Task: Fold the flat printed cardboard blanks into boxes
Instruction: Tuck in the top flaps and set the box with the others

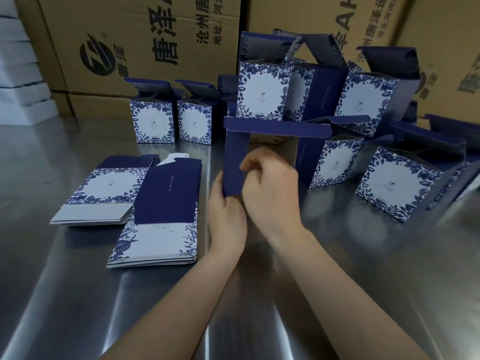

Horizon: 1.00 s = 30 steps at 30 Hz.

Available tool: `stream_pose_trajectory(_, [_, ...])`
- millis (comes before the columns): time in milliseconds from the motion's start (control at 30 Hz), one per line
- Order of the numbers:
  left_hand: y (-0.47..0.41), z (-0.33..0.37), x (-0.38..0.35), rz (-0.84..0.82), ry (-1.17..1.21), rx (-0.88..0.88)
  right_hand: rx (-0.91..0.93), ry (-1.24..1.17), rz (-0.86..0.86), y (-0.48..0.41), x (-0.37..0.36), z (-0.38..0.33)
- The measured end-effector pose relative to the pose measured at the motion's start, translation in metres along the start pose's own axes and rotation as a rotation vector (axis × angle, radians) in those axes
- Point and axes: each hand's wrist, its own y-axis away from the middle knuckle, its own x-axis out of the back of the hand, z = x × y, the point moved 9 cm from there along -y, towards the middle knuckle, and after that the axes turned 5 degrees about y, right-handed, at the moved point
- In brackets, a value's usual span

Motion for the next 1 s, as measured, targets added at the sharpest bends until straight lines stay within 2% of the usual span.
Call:
stream_pose_trajectory(100, [0.0,0.002,-0.001,0.017,-0.012,-0.017,-0.117,-0.068,0.077,-0.016,0.009,0.015])
stream_pose_trajectory(233, [-0.001,0.001,0.001,0.027,-0.011,-0.025,-0.093,0.034,0.043,-0.017,-0.001,0.017])
stream_pose_trajectory(333, [0.001,0.004,0.0,0.017,-0.07,-0.061,-0.145,0.217,-0.112,-0.026,-0.018,0.029])
stream_pose_trajectory(500, [0.007,0.005,0.0,0.035,-0.09,-0.082,-0.359,0.384,-0.508,-0.033,-0.061,0.059])
stream_pose_trajectory(633, [0.007,0.007,0.002,0.062,-0.072,-0.076,-0.277,0.549,-0.66,-0.035,-0.083,0.073])
stream_pose_trajectory(733, [0.01,0.006,0.001,0.069,-0.081,-0.052,-0.284,0.603,-0.739,-0.032,-0.089,0.083])
stream_pose_trajectory(867, [0.013,0.004,0.001,0.082,-0.113,-0.035,-0.199,0.796,-0.966,-0.026,-0.103,0.086])
stream_pose_trajectory(1000, [0.016,0.006,-0.001,0.062,-0.136,-0.039,-0.154,0.777,-1.012,-0.028,-0.103,0.077])
